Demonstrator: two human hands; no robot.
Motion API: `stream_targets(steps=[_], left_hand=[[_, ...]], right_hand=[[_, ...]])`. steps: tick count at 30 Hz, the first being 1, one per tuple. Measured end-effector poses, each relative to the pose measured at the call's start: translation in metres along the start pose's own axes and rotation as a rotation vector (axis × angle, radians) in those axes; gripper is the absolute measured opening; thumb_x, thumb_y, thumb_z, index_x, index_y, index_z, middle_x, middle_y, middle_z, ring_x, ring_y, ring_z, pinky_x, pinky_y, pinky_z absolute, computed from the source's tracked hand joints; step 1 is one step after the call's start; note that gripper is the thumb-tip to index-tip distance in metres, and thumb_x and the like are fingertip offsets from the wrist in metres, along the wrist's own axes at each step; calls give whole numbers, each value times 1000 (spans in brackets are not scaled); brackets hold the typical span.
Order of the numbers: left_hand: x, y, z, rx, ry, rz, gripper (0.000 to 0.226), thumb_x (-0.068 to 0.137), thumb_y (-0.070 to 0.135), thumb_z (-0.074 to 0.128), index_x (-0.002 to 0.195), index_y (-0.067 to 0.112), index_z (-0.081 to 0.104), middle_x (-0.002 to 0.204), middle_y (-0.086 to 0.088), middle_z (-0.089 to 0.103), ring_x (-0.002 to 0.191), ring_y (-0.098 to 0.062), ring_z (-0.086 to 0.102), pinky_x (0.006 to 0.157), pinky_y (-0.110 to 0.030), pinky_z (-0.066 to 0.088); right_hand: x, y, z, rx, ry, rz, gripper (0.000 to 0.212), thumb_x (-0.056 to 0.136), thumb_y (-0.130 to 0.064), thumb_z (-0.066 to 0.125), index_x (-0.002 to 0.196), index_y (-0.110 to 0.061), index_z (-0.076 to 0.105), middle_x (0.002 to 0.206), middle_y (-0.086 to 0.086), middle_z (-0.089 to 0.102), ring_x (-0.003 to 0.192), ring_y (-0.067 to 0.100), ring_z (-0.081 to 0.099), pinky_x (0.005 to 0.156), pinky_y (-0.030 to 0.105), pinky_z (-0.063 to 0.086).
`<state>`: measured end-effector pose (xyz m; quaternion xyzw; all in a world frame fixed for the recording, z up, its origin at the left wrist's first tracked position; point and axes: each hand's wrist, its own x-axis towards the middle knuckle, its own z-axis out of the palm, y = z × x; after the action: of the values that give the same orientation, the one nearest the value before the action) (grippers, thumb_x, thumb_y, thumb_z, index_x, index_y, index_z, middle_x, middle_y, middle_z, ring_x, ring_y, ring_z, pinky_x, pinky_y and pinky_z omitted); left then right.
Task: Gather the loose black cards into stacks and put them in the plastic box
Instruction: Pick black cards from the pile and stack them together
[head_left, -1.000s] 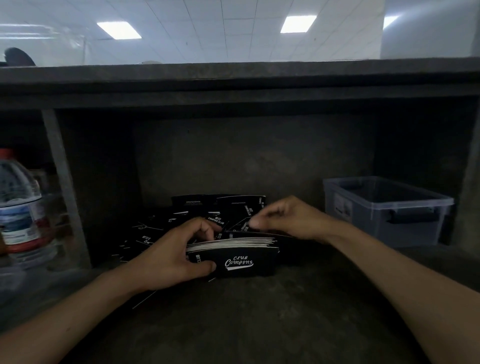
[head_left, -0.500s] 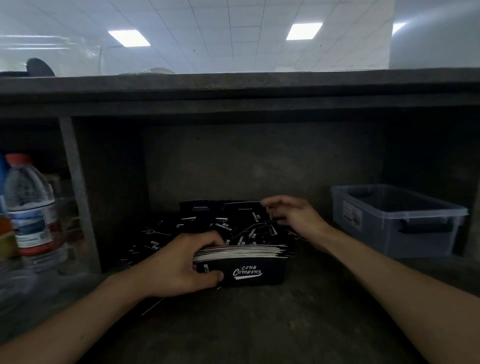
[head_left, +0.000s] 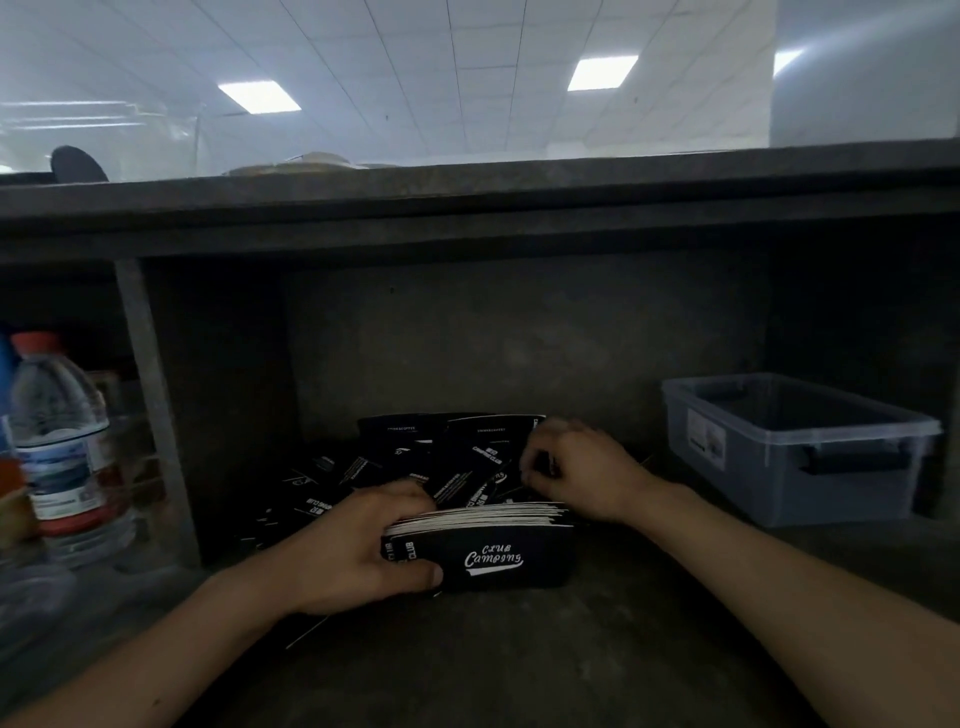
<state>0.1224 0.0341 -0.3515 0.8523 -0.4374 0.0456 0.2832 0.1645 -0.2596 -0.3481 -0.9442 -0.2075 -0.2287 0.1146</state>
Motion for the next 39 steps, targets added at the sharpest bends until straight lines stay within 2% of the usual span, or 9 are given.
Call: stream_targets(steps=[4, 7, 11, 14, 17, 19, 27, 33, 39], left_hand=[[1, 3, 0, -51, 10, 3, 24, 82, 22, 80, 105, 18, 73, 105, 1, 62, 91, -17, 67, 76, -39, 56], [1, 4, -1, 4, 6, 31, 25, 82, 24, 80, 106, 20, 73, 109, 4, 64, 101, -15, 65, 82, -36, 55], [-1, 5, -1, 114, 41, 62, 23, 80, 33, 79, 100, 24, 74, 102, 12, 64, 105, -10, 59, 86, -30, 52], [-1, 6, 0, 98, 31, 15, 24, 80, 35, 78, 101, 28, 69, 95, 10, 65, 95, -10, 64, 79, -35, 55], [-3, 10, 0, -28, 24, -12, 41, 81, 24, 79, 116, 36, 60, 106, 12, 69, 94, -11, 69, 77, -32, 58], [-3, 13, 0, -59, 14, 7, 46, 83, 20, 78, 120, 38, 58, 112, 12, 69, 99, -13, 70, 80, -32, 59], [-3, 11, 1, -53, 4, 27, 43, 84, 26, 76, 120, 40, 57, 112, 14, 69, 98, -12, 70, 80, -33, 59], [-2, 9, 3, -73, 16, 21, 31, 88, 33, 74, 116, 37, 61, 108, 13, 71, 97, -10, 70, 82, -26, 57], [-1, 8, 6, -79, 70, 16, 23, 85, 29, 76, 104, 34, 65, 98, 10, 72, 88, -13, 71, 74, -35, 59]], right_hand=[[-1, -15, 1, 411, -208, -51, 46, 93, -14, 66, 137, -23, 57, 154, -5, 35, 141, 6, 30, 110, 12, 19], [-1, -11, 1, 276, -293, -30, 37, 94, -13, 64, 131, -22, 63, 147, 0, 49, 136, 12, 43, 112, 19, 29], [-3, 2, -10, -18, -113, 63, 21, 88, -49, 67, 95, -30, 74, 98, -9, 70, 91, 11, 64, 84, 31, 51], [-6, 4, -5, 76, -48, -8, 29, 92, -48, 62, 113, -29, 71, 119, -5, 67, 109, 12, 61, 95, 29, 47], [-4, -3, 2, 137, -198, -104, 38, 91, -23, 70, 129, -25, 65, 142, -2, 55, 130, 11, 50, 110, 21, 35], [0, -2, 0, 66, -232, -70, 39, 90, -26, 70, 129, -25, 66, 145, -3, 53, 132, 13, 49, 110, 24, 36], [-13, 4, -9, 7, -133, 70, 47, 86, -57, 64, 125, -31, 66, 133, -2, 58, 123, 16, 54, 101, 26, 43], [-14, 1, -18, -21, -275, 191, 53, 79, -38, 72, 131, -31, 61, 130, -3, 65, 117, 16, 60, 101, 29, 47], [-21, 5, -40, -119, -17, 363, 33, 76, -30, 73, 109, -33, 73, 103, -1, 73, 98, 21, 67, 84, 33, 56]])
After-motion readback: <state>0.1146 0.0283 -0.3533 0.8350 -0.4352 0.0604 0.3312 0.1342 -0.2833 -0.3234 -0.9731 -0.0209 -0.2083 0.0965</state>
